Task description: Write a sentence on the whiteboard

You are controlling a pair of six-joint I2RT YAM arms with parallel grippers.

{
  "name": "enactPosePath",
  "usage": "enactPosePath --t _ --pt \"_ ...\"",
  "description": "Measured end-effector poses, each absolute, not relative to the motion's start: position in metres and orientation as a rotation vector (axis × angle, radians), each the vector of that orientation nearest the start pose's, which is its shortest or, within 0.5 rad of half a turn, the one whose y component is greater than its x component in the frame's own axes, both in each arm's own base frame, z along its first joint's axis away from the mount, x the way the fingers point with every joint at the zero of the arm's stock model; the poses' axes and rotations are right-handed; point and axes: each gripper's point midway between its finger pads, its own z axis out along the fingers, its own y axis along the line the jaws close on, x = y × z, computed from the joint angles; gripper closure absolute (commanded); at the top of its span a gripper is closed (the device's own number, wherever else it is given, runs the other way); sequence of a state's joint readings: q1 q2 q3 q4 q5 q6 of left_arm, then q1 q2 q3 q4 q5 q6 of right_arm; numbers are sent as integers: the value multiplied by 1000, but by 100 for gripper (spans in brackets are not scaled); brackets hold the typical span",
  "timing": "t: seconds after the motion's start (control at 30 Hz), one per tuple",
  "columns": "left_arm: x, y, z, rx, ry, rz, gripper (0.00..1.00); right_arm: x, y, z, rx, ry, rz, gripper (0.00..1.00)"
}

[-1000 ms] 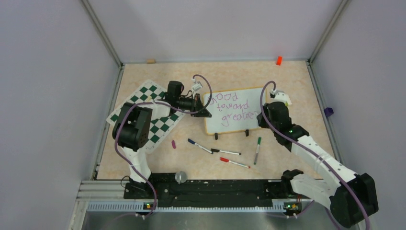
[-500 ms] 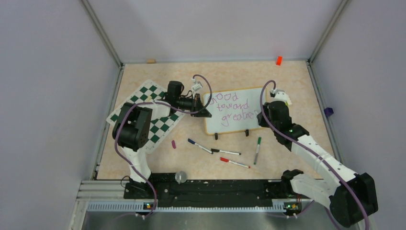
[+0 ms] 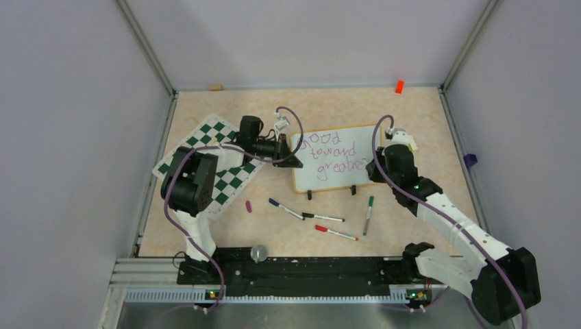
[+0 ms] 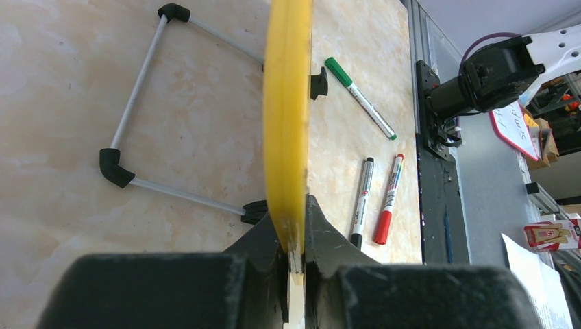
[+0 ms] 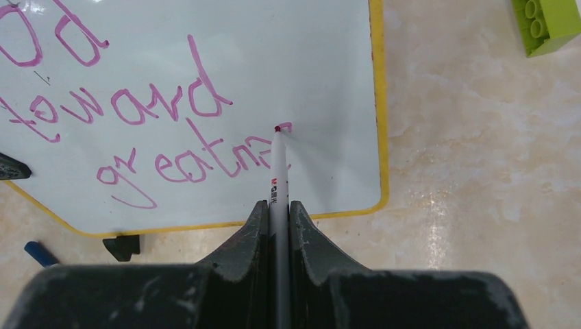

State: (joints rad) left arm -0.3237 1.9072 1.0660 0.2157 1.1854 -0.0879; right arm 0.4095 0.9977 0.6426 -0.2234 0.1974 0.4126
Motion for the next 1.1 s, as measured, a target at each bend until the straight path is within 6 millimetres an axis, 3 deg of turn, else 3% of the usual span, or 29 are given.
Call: enactPosePath --t 1.1 --pt "329 -283 107 916 1897 -1521 100 285 97 123 152 2200 205 100"
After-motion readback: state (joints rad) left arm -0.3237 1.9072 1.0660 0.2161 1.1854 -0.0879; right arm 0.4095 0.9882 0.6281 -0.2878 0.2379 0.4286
